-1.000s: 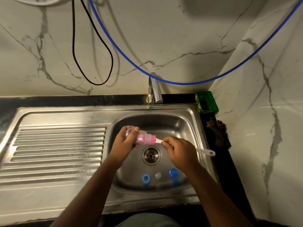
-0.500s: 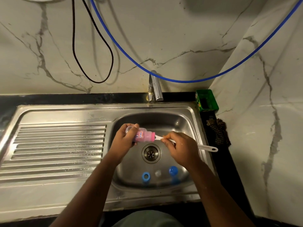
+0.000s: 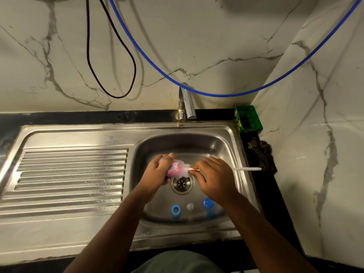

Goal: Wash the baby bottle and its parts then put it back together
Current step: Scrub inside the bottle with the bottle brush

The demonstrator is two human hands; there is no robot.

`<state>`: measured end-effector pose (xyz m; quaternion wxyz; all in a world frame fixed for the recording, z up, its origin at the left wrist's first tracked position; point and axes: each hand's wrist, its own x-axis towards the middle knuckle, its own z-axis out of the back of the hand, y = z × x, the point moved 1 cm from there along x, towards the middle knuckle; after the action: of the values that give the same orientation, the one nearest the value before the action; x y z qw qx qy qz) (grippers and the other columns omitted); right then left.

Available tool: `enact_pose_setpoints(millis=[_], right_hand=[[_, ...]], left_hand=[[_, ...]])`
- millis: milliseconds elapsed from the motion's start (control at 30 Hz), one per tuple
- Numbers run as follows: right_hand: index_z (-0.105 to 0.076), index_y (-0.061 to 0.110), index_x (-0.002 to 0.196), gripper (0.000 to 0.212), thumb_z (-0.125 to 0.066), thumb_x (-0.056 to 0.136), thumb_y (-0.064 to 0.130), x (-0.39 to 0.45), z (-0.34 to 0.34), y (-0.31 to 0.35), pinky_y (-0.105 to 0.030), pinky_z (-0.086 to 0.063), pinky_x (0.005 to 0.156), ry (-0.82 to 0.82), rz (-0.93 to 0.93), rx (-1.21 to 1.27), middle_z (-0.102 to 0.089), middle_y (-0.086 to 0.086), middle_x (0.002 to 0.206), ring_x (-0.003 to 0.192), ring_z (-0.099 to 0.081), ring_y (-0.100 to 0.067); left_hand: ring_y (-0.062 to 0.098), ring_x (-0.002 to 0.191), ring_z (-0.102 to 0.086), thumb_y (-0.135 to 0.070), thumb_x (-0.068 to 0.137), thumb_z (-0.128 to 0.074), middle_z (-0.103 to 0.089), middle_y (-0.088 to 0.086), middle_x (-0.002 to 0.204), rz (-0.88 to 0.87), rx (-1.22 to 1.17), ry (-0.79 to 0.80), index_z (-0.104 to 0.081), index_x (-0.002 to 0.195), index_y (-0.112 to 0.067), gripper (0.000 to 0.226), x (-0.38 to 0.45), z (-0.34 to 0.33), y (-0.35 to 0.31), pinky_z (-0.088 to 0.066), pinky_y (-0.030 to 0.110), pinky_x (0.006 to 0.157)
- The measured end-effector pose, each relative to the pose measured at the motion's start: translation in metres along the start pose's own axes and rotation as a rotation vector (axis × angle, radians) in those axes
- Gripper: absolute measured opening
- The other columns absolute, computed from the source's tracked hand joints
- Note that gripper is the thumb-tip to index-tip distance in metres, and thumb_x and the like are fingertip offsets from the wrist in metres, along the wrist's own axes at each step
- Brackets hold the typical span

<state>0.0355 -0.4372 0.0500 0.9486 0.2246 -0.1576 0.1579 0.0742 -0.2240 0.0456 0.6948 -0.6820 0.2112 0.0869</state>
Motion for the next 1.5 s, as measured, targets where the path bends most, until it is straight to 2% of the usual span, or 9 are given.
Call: enact_pose_setpoints(millis=[267,467,700,867,1000,1167,1267,1433,1500], right_hand=[[-0.07,0.028,0.098,0.012,-0.067,0.096,0.039,0.002,-0.001,0.001,-0.03,-0.052,0.062,0.094,-0.2,0.104,-0.071,0.009,0.08,0.071,-0.064,-0.011],[-0.065,0.031,0.101,0.029,-0.046,0.1,0.053,-0.001,0.0,-0.009,-0.034,-0.055,0.066,0.233,-0.256,0.147,-0.071,0.011,0.079,0.07,-0.065,-0.008],[-0.074,0.027,0.095,0.008,-0.073,0.092,0.035,0.002,0.009,-0.009,-0.031,-0.052,0.068,0.042,-0.142,0.054,-0.073,0.012,0.086,0.079,-0.063,-0.009],[-0.072,0.026,0.099,0.021,-0.058,0.099,0.042,-0.004,-0.005,0.009,-0.03,-0.051,0.061,0.101,-0.178,0.086,-0.072,0.008,0.079,0.07,-0.065,-0.014],[-0.074,0.021,0.09,0.012,-0.076,0.092,0.033,0.0,0.006,-0.008,-0.027,-0.044,0.063,-0.081,-0.203,-0.052,-0.071,0.007,0.079,0.075,-0.062,-0.014],[-0.069,0.019,0.08,0.021,-0.068,0.099,0.029,-0.005,-0.007,0.004,-0.035,-0.044,0.061,-0.133,-0.008,-0.156,-0.066,0.006,0.075,0.07,-0.053,-0.017],[-0.071,0.019,0.085,0.017,-0.07,0.097,0.031,-0.009,-0.005,-0.004,-0.035,-0.047,0.056,-0.173,-0.155,-0.106,-0.069,0.005,0.075,0.069,-0.06,-0.019],[-0.065,0.026,0.095,0.027,-0.052,0.099,0.049,-0.011,-0.015,0.008,-0.035,-0.052,0.056,0.12,-0.284,0.094,-0.069,0.007,0.075,0.064,-0.062,-0.014],[-0.068,0.027,0.095,0.022,-0.059,0.098,0.047,-0.006,-0.005,-0.001,-0.031,-0.052,0.06,0.11,-0.234,0.099,-0.07,0.01,0.078,0.069,-0.062,-0.009]], left_hand=[[0.015,0.063,-0.057,-0.041,0.106,-0.057,-0.063,0.008,0.083,-0.003,0.004,-0.063,-0.063,0.106,-0.008,0.034,0.003,0.01,-0.003,-0.046,0.024,0.052],[0.015,0.066,-0.059,-0.038,0.105,-0.06,-0.065,0.005,0.082,-0.033,0.002,-0.09,-0.063,0.103,-0.012,0.027,0.006,0.011,0.003,-0.047,0.025,0.053],[0.014,0.063,-0.058,-0.039,0.105,-0.059,-0.064,0.003,0.077,-0.013,-0.03,-0.091,-0.064,0.103,-0.007,0.032,0.006,0.013,0.005,-0.045,0.026,0.052],[0.015,0.065,-0.057,-0.038,0.105,-0.059,-0.065,0.005,0.08,-0.039,-0.01,-0.041,-0.064,0.104,-0.009,0.029,0.004,0.01,-0.004,-0.047,0.025,0.054],[0.016,0.07,-0.06,-0.042,0.105,-0.057,-0.068,0.007,0.088,-0.026,0.007,-0.1,-0.064,0.111,-0.009,0.034,0.006,0.018,0.0,-0.048,0.024,0.056],[0.011,0.057,-0.054,-0.045,0.105,-0.055,-0.064,0.012,0.083,0.032,-0.023,-0.06,-0.064,0.105,-0.007,0.039,0.007,0.008,0.006,-0.044,0.024,0.051],[0.01,0.059,-0.056,-0.046,0.106,-0.053,-0.066,0.008,0.085,0.001,0.026,-0.133,-0.062,0.109,-0.01,0.037,0.007,0.015,0.002,-0.046,0.024,0.052],[0.006,0.06,-0.056,-0.042,0.107,-0.054,-0.061,0.002,0.081,-0.064,0.203,0.027,-0.059,0.1,-0.019,0.025,0.011,0.002,-0.001,-0.046,0.023,0.051],[0.007,0.057,-0.056,-0.042,0.107,-0.053,-0.061,0.003,0.078,-0.065,0.171,-0.011,-0.061,0.099,-0.013,0.031,0.012,0.004,0.0,-0.045,0.024,0.05]])
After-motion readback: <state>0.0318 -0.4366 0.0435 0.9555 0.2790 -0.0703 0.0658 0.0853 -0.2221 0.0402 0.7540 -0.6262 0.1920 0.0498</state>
